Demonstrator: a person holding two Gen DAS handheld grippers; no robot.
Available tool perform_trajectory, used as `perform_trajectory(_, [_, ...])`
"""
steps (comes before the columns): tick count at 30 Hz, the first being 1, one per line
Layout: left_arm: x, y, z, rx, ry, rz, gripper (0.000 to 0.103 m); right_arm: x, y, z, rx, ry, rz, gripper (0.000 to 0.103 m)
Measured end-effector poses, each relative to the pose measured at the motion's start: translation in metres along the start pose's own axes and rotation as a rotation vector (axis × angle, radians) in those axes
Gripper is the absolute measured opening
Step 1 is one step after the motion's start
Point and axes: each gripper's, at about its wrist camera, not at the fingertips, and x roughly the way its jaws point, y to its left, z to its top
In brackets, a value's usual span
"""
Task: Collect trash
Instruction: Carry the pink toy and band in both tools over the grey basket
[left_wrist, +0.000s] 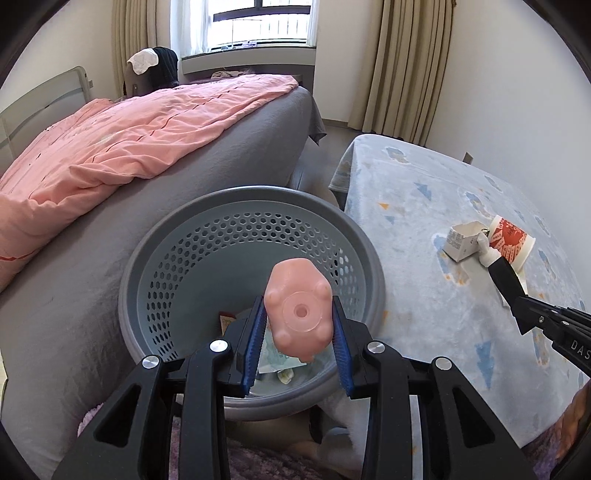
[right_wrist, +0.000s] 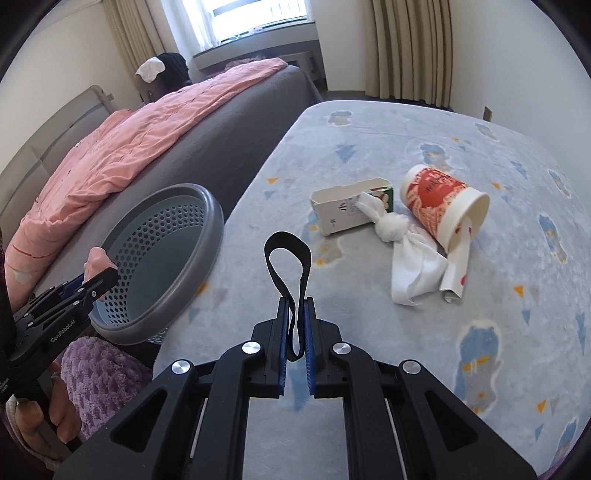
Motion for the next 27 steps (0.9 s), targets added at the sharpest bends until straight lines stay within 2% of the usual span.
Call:
perform_trajectory(14, [0.016,0.046,0.006,-0.068,0.005,0.045,0.033,0.026,0.069,0.035,-0.106,-0.001,0.109,0.009])
perform_trajectory(27, [0.032,0.060,0.015,-0.080,0.007,0.046,0.033,0.052,0.101,0.047,-0.158,0.022,0.147,0.009])
